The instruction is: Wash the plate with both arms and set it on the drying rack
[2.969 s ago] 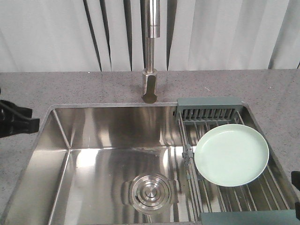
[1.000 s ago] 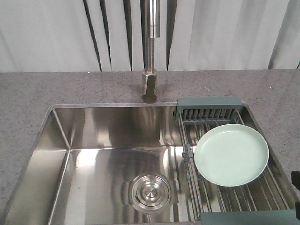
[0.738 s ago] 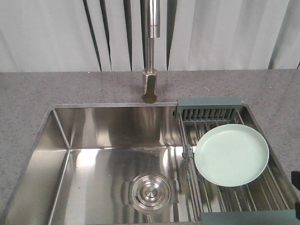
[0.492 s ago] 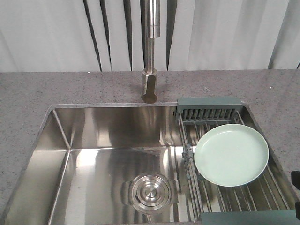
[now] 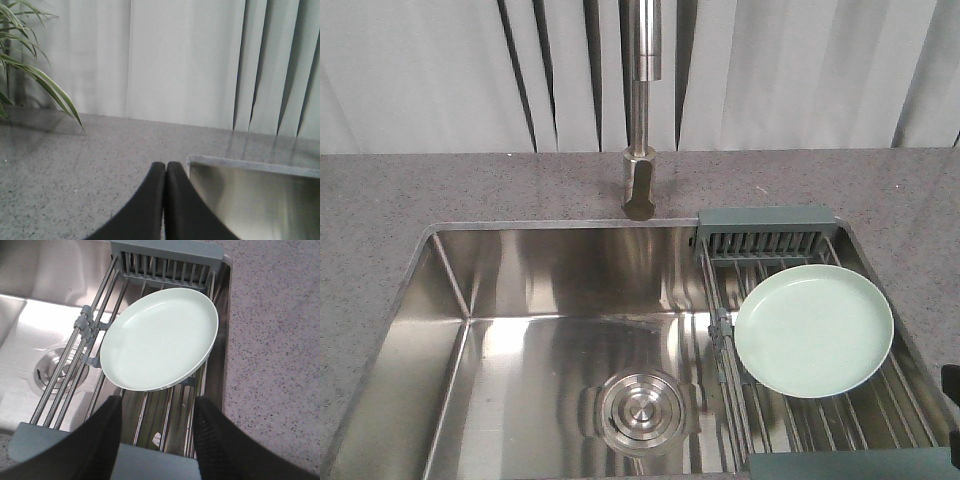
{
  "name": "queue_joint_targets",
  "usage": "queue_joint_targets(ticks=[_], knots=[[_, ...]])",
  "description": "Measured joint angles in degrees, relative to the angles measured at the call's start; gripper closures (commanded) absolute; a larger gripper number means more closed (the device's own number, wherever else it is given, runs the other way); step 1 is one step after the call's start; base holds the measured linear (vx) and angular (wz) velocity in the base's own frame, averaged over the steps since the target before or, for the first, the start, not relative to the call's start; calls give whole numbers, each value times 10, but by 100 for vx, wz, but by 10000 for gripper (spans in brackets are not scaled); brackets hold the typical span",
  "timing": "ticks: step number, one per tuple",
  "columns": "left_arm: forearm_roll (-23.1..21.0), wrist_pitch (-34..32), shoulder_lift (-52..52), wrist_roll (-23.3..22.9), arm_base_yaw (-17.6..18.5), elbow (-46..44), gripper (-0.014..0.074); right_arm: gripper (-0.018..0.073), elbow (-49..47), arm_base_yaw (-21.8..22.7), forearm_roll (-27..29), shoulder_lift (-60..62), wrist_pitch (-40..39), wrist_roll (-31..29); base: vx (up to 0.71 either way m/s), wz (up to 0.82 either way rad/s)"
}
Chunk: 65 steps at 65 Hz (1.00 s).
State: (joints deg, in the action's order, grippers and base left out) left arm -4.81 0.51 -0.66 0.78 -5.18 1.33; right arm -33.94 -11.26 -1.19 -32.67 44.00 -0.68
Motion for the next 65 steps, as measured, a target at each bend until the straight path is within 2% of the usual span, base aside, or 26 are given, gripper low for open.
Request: queue_joint_targets(ticks=[11, 65], knots=[[0, -21, 0, 0, 0, 0, 603, 230, 0, 0, 0, 0, 0, 0, 0, 0], [0, -21, 0, -4, 0, 0, 603, 230, 0, 0, 0, 0, 0, 0, 0, 0]])
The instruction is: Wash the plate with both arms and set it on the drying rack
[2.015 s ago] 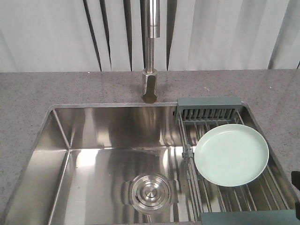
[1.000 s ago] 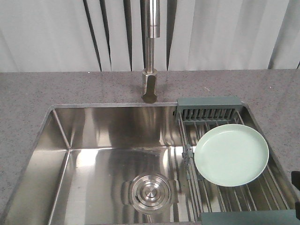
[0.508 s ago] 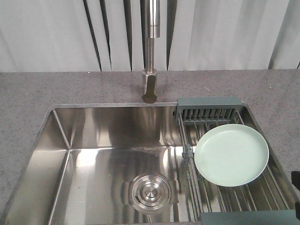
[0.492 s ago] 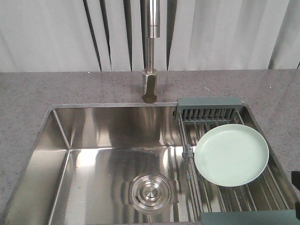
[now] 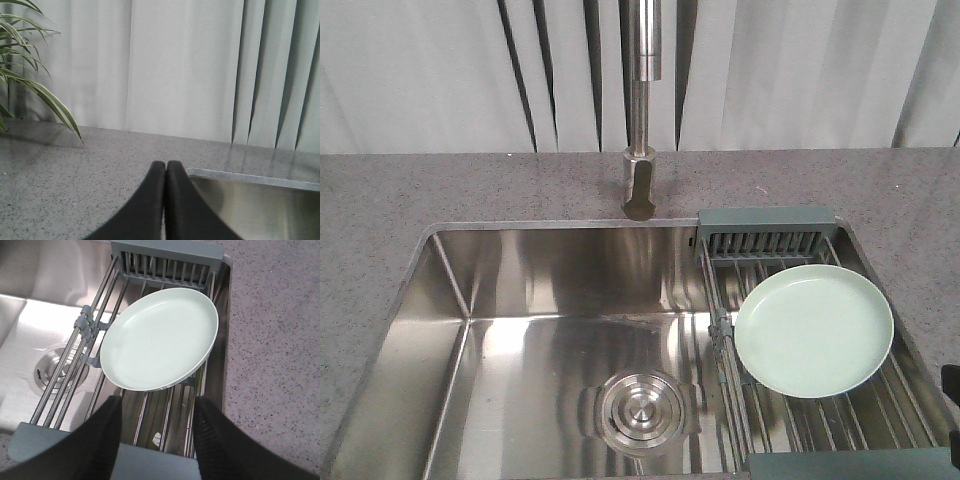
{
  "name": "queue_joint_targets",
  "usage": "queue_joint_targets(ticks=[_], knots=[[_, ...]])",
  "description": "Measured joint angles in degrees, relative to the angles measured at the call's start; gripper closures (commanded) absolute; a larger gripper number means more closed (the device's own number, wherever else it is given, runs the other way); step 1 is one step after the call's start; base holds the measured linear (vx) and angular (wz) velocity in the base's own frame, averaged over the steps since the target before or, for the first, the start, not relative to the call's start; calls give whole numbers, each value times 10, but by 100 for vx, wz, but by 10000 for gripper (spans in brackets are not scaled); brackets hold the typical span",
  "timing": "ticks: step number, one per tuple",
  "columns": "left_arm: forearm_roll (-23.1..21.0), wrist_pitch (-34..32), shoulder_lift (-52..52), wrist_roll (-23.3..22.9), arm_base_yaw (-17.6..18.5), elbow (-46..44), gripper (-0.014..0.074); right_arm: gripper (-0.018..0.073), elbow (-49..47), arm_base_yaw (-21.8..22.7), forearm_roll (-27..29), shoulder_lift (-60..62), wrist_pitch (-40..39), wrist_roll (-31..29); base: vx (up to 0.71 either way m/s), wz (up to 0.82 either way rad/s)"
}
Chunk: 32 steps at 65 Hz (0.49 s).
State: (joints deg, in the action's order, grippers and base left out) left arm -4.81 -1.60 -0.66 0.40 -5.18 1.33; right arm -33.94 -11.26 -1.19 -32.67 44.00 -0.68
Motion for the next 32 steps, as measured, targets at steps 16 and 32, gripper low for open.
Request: queue_joint_targets(ticks=[16, 32], knots=[[0, 0, 0, 0, 0, 0, 603, 230, 0, 0, -6, 1, -1, 0, 0, 0], [0, 0, 0, 0, 0, 0, 603, 360, 32, 30, 1, 43, -48, 2, 0, 0]])
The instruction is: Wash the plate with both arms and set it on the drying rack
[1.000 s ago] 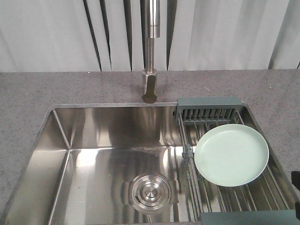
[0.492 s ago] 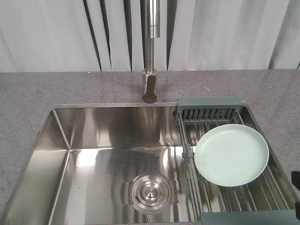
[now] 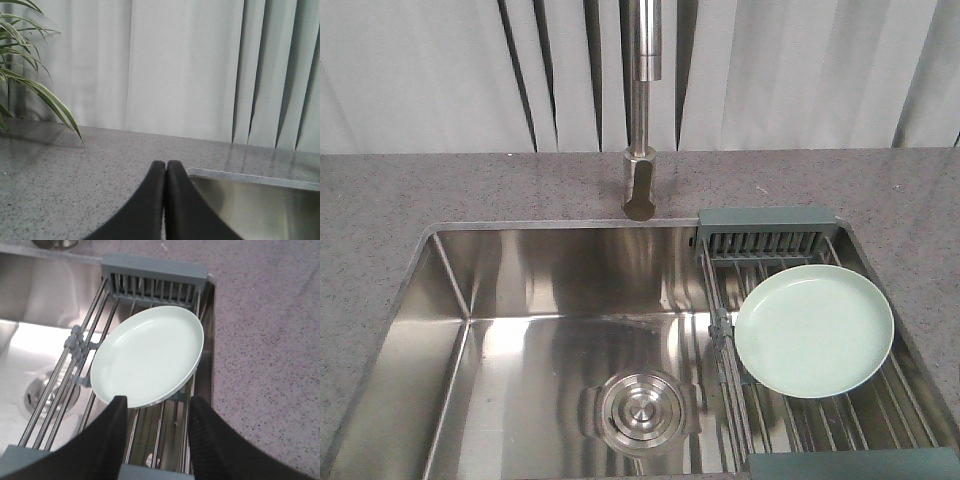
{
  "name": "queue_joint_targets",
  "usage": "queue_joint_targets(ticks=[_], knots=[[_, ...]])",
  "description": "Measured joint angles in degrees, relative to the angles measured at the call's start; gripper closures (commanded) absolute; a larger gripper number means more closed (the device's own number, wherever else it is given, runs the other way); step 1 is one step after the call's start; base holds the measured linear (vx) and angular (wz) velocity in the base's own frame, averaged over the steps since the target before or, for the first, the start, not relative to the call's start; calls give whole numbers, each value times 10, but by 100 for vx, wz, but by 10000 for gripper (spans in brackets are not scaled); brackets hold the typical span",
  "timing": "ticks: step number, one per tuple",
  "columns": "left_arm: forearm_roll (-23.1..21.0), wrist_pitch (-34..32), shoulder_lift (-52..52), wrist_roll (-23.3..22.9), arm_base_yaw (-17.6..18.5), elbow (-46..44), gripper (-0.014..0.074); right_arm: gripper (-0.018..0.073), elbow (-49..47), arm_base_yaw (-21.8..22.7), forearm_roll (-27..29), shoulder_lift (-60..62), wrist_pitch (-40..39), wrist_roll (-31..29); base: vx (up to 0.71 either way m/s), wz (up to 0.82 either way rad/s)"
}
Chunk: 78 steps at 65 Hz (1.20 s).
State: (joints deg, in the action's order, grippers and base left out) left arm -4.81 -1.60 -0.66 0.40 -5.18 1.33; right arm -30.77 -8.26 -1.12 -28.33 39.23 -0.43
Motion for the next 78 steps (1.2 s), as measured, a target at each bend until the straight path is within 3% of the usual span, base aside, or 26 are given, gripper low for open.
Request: queue_joint_targets(ticks=[14, 35, 55, 78], knots=[[0, 0, 0, 0, 0, 0, 603, 575, 116, 44, 26, 91, -156, 24, 0, 0], [0, 0, 0, 0, 0, 0, 603, 568, 270, 87, 29, 205, -381, 24, 0, 0], [0, 0, 0, 0, 0, 0, 603, 568, 324, 88, 30, 286, -396, 24, 0, 0], [0, -1, 0, 0, 0, 0, 603, 568, 324, 108, 20, 290, -361, 24, 0, 0]])
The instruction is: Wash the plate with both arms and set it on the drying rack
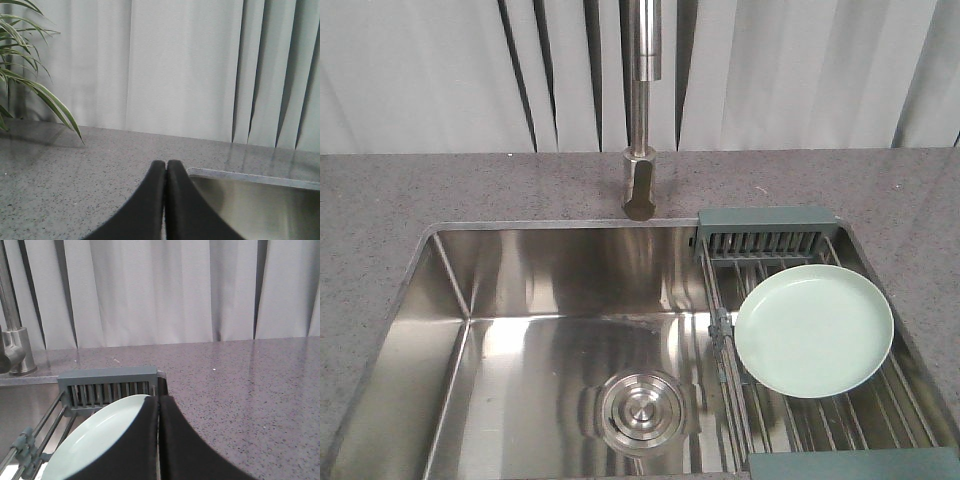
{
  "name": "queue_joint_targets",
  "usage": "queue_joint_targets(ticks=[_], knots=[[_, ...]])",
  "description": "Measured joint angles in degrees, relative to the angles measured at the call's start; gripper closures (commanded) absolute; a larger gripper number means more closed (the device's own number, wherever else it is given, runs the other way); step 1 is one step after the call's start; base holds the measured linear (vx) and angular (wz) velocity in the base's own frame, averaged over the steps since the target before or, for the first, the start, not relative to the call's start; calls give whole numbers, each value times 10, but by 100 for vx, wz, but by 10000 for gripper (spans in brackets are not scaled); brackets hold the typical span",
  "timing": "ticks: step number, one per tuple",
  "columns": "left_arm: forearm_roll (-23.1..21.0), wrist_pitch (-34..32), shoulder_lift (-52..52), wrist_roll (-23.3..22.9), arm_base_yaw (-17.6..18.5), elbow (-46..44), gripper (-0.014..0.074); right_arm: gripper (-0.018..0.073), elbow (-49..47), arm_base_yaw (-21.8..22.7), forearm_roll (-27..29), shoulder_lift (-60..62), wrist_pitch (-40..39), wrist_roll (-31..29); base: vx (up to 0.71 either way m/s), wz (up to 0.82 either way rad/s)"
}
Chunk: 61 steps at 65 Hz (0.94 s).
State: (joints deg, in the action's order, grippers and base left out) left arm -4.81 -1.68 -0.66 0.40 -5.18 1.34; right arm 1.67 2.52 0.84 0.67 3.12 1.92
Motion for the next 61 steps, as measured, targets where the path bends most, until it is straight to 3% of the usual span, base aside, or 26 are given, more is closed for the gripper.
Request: queue_joint_targets(ticks=[61], knots=[[0, 0, 0, 0, 0, 0, 603, 568, 0, 0, -1, 0, 4, -24, 0, 0]])
